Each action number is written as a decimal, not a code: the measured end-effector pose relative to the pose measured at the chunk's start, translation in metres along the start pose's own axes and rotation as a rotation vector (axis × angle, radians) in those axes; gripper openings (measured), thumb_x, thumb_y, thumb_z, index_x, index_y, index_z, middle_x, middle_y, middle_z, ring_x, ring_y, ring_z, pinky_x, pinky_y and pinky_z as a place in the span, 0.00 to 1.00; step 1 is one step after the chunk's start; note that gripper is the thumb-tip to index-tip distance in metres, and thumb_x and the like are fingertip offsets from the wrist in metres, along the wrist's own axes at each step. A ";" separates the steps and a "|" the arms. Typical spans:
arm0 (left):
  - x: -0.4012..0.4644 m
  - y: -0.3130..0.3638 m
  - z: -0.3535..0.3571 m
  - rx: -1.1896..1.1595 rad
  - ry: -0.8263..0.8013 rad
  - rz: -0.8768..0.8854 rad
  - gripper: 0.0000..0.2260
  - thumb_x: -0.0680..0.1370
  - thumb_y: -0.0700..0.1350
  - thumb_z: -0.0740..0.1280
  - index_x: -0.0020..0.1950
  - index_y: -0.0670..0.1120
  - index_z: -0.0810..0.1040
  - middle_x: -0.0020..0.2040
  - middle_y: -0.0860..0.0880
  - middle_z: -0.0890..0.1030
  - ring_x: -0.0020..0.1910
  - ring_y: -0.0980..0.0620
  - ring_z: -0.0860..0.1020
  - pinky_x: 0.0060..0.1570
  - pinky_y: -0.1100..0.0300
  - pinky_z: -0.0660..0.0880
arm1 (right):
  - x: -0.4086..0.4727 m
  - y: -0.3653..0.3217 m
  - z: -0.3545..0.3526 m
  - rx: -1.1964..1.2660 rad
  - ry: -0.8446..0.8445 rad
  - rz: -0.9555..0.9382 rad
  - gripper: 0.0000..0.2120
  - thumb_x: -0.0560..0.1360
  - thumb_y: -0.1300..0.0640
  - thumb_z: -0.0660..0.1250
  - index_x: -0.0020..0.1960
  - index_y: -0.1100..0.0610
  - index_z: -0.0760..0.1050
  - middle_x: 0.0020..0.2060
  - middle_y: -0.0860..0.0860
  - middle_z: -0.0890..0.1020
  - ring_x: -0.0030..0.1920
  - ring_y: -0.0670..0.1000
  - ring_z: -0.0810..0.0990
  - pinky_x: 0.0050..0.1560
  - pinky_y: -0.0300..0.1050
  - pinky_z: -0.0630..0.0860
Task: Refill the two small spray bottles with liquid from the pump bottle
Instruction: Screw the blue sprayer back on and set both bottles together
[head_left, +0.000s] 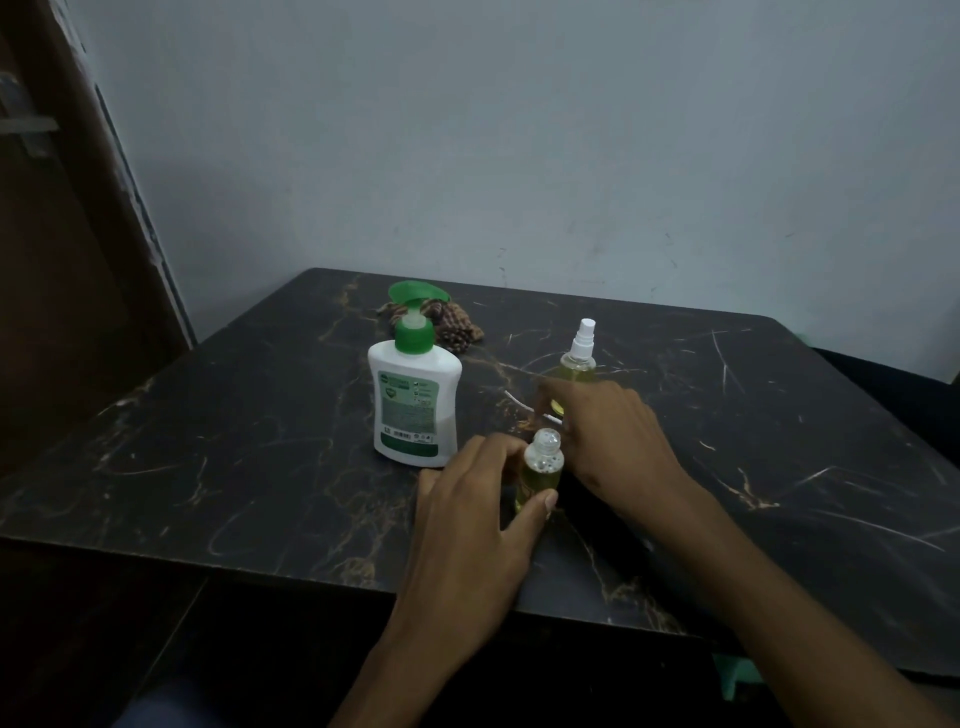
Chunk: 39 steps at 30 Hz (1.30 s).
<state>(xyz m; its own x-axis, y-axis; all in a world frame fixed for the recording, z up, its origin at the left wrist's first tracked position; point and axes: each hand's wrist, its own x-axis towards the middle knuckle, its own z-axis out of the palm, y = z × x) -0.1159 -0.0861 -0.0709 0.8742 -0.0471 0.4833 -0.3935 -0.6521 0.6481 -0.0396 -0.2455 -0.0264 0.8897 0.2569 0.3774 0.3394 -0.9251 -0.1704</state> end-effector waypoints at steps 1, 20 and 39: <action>0.000 0.000 0.000 0.000 0.000 0.000 0.11 0.77 0.54 0.73 0.57 0.60 0.76 0.53 0.63 0.78 0.54 0.63 0.77 0.60 0.55 0.69 | -0.002 0.002 -0.002 0.024 0.023 0.007 0.07 0.77 0.51 0.69 0.54 0.47 0.75 0.44 0.47 0.82 0.44 0.53 0.82 0.46 0.54 0.81; 0.000 0.003 -0.002 0.008 -0.019 -0.022 0.12 0.78 0.55 0.72 0.60 0.59 0.77 0.55 0.63 0.79 0.56 0.63 0.77 0.62 0.50 0.72 | -0.030 0.052 -0.007 -0.039 -0.069 0.178 0.03 0.77 0.50 0.70 0.50 0.49 0.79 0.43 0.45 0.81 0.43 0.48 0.81 0.45 0.51 0.82; -0.002 0.007 -0.004 -0.027 -0.030 -0.024 0.12 0.77 0.53 0.74 0.58 0.59 0.76 0.53 0.61 0.79 0.55 0.62 0.77 0.62 0.47 0.72 | -0.101 0.022 -0.131 0.183 0.110 -0.056 0.12 0.71 0.46 0.76 0.54 0.41 0.82 0.41 0.39 0.83 0.40 0.41 0.81 0.40 0.49 0.81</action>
<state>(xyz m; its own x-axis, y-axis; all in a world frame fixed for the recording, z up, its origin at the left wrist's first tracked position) -0.1213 -0.0871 -0.0647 0.8915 -0.0544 0.4498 -0.3794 -0.6324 0.6754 -0.1617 -0.3283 0.0511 0.8329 0.2651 0.4858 0.4458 -0.8416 -0.3051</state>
